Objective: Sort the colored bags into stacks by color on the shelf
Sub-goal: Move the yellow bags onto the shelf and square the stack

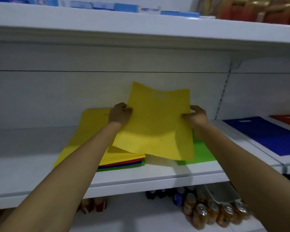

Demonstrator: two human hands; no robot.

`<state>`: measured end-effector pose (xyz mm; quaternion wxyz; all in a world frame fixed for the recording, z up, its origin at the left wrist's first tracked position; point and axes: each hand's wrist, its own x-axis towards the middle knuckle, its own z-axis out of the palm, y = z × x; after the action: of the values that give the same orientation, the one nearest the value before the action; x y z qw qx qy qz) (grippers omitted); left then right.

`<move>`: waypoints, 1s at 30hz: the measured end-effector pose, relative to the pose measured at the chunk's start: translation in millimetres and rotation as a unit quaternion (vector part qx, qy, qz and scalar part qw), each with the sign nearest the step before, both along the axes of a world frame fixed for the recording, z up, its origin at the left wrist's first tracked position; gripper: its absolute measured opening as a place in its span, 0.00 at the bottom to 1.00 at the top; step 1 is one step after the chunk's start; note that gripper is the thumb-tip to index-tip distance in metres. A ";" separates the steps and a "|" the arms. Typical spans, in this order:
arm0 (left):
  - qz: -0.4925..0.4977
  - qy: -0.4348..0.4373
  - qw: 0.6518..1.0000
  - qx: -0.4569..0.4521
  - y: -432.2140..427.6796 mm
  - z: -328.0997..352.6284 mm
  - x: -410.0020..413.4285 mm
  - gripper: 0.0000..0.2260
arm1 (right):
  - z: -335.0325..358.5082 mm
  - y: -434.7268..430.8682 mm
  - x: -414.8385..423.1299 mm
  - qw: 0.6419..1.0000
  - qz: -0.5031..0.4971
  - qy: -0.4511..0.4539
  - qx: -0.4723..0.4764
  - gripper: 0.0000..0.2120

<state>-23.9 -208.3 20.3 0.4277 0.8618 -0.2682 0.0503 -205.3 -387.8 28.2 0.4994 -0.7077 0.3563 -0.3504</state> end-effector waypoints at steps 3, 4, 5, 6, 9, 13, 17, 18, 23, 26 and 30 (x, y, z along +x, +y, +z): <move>-0.032 -0.020 0.999 -0.010 -39.8 5.5 -29.5 0.17 | 2.1 -25.6 -38.5 0.999 -0.042 0.019 -0.002 0.15; -0.038 -0.029 0.999 -0.013 -54.4 7.6 -42.1 0.16 | 3.0 -37.2 -55.1 0.998 -0.062 0.025 -0.008 0.12; -0.043 -0.036 0.998 -0.016 -70.1 9.6 -55.5 0.16 | 4.6 -48.7 -73.8 0.996 -0.083 0.030 -0.015 0.09; -0.046 -0.043 0.998 -0.019 -86.3 11.4 -71.2 0.16 | 4.8 -63.2 -93.3 0.994 -0.105 0.032 -0.024 0.09; -0.064 -0.049 0.996 -0.032 -138.8 12.5 -124.4 0.11 | 3.8 -108.6 -158.7 0.983 -0.172 0.045 -0.045 0.14; -0.108 -0.078 0.990 -0.050 -212.0 12.6 -207.4 0.10 | 6.3 -168.2 -251.8 0.971 -0.223 0.055 -0.070 0.15; -0.144 -0.102 0.982 -0.062 -276.0 12.8 -289.4 0.13 | 12.1 -216.2 -341.5 0.956 -0.266 0.079 -0.095 0.12; -0.153 -0.100 0.981 -0.064 -291.9 11.3 -307.9 0.13 | 11.7 -227.5 -363.0 0.952 -0.276 0.090 -0.100 0.12; -0.224 -0.080 0.967 -0.085 -364.2 4.8 -391.7 0.13 | 8.6 -269.3 -460.3 0.922 -0.342 0.139 -0.118 0.12; -0.258 -0.075 0.960 -0.073 -400.0 4.3 -435.9 0.14 | 5.0 -287.5 -510.5 0.904 -0.376 0.168 -0.117 0.14; -0.300 -0.074 0.949 -0.059 -446.8 8.9 -484.7 0.16 | -0.6 -314.7 -566.4 0.882 -0.422 0.178 -0.108 0.16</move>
<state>-508.6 -655.1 29.3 0.4519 0.7090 -0.5415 -0.0013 -771.7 -702.6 27.6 0.1526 -0.5906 0.6640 -0.4324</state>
